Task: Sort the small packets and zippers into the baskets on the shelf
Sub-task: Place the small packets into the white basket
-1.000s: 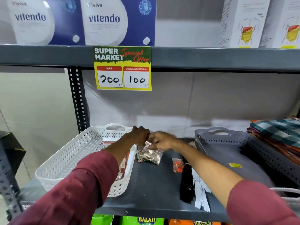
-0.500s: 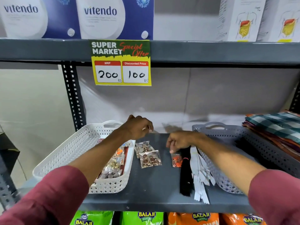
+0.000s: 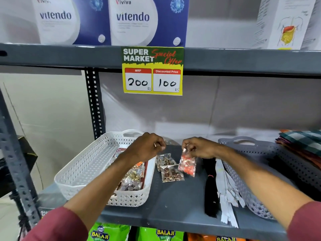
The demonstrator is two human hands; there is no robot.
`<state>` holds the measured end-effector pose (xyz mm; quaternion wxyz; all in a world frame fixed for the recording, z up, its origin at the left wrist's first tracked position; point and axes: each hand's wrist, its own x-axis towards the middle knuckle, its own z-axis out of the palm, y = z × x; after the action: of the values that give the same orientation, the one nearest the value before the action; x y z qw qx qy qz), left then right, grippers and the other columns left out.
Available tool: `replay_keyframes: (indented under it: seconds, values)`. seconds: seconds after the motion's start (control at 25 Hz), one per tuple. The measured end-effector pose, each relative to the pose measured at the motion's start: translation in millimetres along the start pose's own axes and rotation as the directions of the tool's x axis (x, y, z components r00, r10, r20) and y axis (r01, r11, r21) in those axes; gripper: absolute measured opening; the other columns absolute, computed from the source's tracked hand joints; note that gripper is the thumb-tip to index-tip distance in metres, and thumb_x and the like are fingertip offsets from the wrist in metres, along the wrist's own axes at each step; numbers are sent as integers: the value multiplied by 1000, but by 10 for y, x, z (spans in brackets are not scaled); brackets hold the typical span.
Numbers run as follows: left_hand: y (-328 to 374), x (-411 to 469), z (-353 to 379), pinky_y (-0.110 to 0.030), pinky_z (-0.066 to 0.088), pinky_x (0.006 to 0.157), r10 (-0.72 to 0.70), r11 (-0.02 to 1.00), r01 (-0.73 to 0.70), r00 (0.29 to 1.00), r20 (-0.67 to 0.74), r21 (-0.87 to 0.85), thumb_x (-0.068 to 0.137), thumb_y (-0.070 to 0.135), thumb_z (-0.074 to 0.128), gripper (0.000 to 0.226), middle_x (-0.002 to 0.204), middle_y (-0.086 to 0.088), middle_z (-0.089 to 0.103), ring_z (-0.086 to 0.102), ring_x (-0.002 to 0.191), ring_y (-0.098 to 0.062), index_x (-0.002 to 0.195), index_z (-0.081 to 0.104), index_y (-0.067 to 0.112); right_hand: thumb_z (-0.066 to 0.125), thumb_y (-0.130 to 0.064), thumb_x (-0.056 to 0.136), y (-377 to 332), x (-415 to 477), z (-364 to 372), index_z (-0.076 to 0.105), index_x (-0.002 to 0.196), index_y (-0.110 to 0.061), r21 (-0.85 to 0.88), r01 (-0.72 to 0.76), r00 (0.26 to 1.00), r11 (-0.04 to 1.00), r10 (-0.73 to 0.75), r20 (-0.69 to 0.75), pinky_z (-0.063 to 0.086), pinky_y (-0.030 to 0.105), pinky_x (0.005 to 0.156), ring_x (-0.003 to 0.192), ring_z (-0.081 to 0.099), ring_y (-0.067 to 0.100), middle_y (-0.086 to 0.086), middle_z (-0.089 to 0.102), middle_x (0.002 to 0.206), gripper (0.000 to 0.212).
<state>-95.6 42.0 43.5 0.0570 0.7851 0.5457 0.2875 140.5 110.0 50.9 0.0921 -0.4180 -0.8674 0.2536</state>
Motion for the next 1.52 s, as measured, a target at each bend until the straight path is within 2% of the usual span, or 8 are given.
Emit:
replay_keyframes:
  seconds: [0.12,0.28,0.48,0.72,0.88,1.04,1.28,1.52]
  values:
    - [38,-17,21,-33,57,81,-34,999,33,999,28,11,89,18,64,13,80,9,71,68,80,-10,92,77,19,75,-23,83,-256,86,185,59,97,-24,33,53,998,998,-54,23,51,37,85,86,64,17,-4,69,89,21]
    - [107,-71,54,-31,53,76,-73,994,72,997,5,87,86,26,67,11,88,6,73,68,84,-15,91,76,21,79,-30,78,-402,146,551,61,91,-27,-165,86,996,983,-87,0,47,25,65,74,58,11,-7,62,80,22]
    - [267,-104,80,-30,47,77,-57,961,56,998,-4,270,81,29,69,11,98,-2,72,65,95,-22,89,74,24,73,-7,81,-343,123,571,70,92,-6,-158,116,963,981,-150,-223,43,8,51,72,63,12,0,66,81,12]
    - [589,24,361,-38,47,97,-73,883,-72,955,288,464,76,23,79,28,110,-9,69,61,108,-27,102,71,15,70,-9,82,-91,128,531,66,82,-11,-163,-111,967,980,69,-247,55,28,67,74,65,14,-1,68,82,4]
    - [605,60,581,-40,42,104,-186,831,-30,926,328,556,69,36,84,51,112,-9,68,60,112,-27,110,66,11,80,-17,72,-42,61,625,60,64,-21,-17,-142,948,990,131,-289,43,12,51,56,55,-2,-12,61,61,22]
    - [575,69,586,-41,36,107,-198,867,4,920,338,498,72,29,83,44,115,-8,68,56,119,-27,109,65,14,70,2,75,2,7,630,73,77,-13,73,-211,935,975,223,-275,55,27,65,74,68,9,-3,73,75,15]
    - [559,101,606,-44,26,117,-208,857,-16,904,375,514,72,30,83,53,137,-10,55,32,140,-32,116,62,9,65,-2,84,-9,-51,589,66,65,-22,142,-189,948,972,218,-231,48,15,51,57,61,1,-10,66,59,28]
    - [472,130,171,-28,46,81,-163,985,135,928,336,106,74,20,82,43,111,-10,71,64,96,-23,112,64,10,61,-1,85,-43,-107,372,68,78,-19,281,-112,912,953,210,-352,49,25,59,64,61,10,-3,69,72,21]
